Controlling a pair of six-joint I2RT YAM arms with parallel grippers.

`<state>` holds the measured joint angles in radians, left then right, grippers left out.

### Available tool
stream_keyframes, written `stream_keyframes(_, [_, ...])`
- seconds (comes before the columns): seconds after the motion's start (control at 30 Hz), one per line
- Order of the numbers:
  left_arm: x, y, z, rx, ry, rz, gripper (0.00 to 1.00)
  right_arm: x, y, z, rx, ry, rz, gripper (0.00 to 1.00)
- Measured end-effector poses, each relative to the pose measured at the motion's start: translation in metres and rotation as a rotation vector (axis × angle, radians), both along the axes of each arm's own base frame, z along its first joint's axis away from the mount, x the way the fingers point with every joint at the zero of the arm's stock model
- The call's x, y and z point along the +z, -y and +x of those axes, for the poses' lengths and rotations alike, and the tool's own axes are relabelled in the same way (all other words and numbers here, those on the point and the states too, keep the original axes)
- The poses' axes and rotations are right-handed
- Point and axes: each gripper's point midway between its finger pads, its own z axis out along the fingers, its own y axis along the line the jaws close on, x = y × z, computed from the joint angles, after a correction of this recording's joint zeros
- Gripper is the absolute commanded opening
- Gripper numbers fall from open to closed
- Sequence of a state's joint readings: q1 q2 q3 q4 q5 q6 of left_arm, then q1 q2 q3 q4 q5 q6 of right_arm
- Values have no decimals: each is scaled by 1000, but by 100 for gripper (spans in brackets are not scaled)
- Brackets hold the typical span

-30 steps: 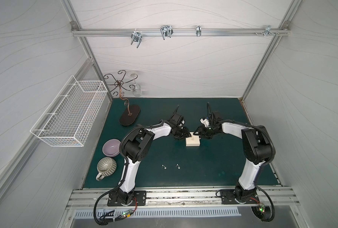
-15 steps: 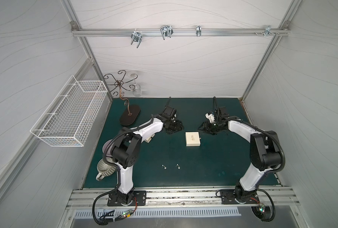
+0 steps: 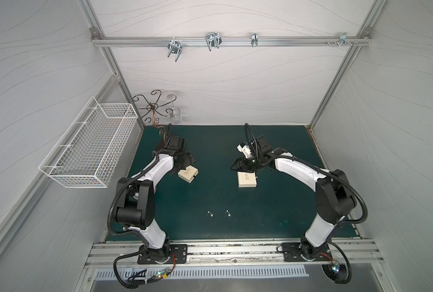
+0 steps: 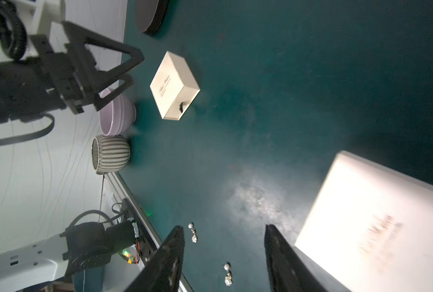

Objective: Place the earrings into the drawer-style jewelry box
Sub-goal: Move the jewelry box to the center of the board.

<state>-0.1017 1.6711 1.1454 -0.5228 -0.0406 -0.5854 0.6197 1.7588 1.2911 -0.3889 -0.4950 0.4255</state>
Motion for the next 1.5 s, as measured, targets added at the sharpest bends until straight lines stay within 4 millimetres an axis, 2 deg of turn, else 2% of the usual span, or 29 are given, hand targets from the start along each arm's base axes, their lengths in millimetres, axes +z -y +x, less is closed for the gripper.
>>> stream_keyframes(0.13, [-16,-6,-2,-6,-34,-5,98,-24,-24,-15,45,-40,-20,52])
stream_keyframes(0.3, [-21,2,5,-44,-18,-34,97,-53,-29,-11,26,-73,-62,51])
stream_keyframes(0.53, [-35,15,8,-79,-36,-73,93,-63,-32,3,-9,-46,-81,52])
stream_keyframes(0.67, [-37,36,6,-123,-33,-95,93,-70,-27,10,-30,-43,-96,52])
stream_keyframes(0.87, [-41,75,-5,-191,-49,-130,91,-86,0,22,-93,-64,-129,52])
stream_keyframes(1.07, [-41,99,-14,-237,-60,-157,92,-96,35,29,-157,-81,-159,51])
stream_keyframes(1.27, [-41,94,-14,-240,-65,-130,96,-98,64,37,-205,-66,-189,51])
stream_keyframes(1.5, [-27,86,6,-238,-21,-116,95,-94,100,54,-280,-49,-195,50])
